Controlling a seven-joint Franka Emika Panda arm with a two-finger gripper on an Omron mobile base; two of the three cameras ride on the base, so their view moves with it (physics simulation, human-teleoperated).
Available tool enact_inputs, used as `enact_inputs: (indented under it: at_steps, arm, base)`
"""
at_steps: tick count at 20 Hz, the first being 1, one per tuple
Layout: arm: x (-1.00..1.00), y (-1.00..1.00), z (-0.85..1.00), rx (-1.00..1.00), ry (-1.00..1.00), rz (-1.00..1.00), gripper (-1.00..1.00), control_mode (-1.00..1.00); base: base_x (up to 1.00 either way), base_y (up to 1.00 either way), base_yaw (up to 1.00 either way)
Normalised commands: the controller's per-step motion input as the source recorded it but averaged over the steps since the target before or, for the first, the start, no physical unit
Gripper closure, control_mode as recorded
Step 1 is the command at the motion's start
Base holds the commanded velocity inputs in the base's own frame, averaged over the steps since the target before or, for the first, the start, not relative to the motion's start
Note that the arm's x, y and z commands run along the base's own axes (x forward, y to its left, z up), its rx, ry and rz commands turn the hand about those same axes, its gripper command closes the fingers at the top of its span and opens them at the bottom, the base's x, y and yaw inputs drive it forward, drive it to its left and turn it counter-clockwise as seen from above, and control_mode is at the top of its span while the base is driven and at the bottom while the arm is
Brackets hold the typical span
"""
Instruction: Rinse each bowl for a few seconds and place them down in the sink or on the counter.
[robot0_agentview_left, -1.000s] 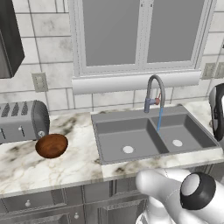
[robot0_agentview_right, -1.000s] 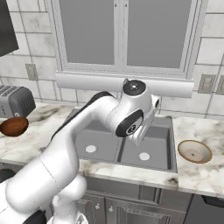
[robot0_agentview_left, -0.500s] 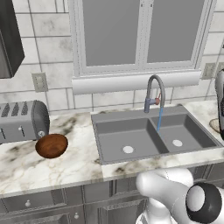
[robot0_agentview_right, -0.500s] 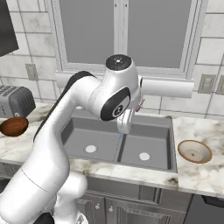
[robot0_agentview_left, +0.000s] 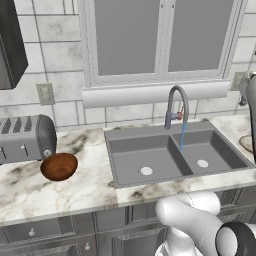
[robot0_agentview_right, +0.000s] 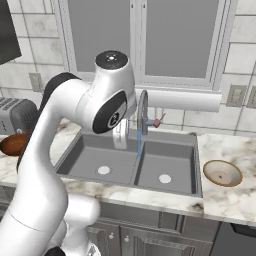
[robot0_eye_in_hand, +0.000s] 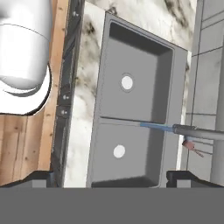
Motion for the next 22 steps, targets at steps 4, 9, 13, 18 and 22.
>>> enact_inputs:
  at_steps: [4,9,13,18,22]
  arm:
    - [-0.05,0.74,0.07,0.00,0.00,0.17,-1.00,-1.00]
    - [-0.01,0.75,0.04,0.00,0.00,0.17,-1.00,-1.00]
    - [0.00,0.74,0.02,0.00,0.00,0.20,-1.00,-1.00]
    - [0.00,0.76,0.00,0.00,0.00,0.22,-1.00,-1.00]
    - [0.00,0.65,0.00,0.00,0.02,0.24,-1.00,-1.00]
  base:
    - [0.00,0.00,0.00]
    - [0.00,0.00,0.00]
    - [0.00,0.00,0.00]
    - [0.00,0.00,0.00]
    - [0.00,0.00,0.00]
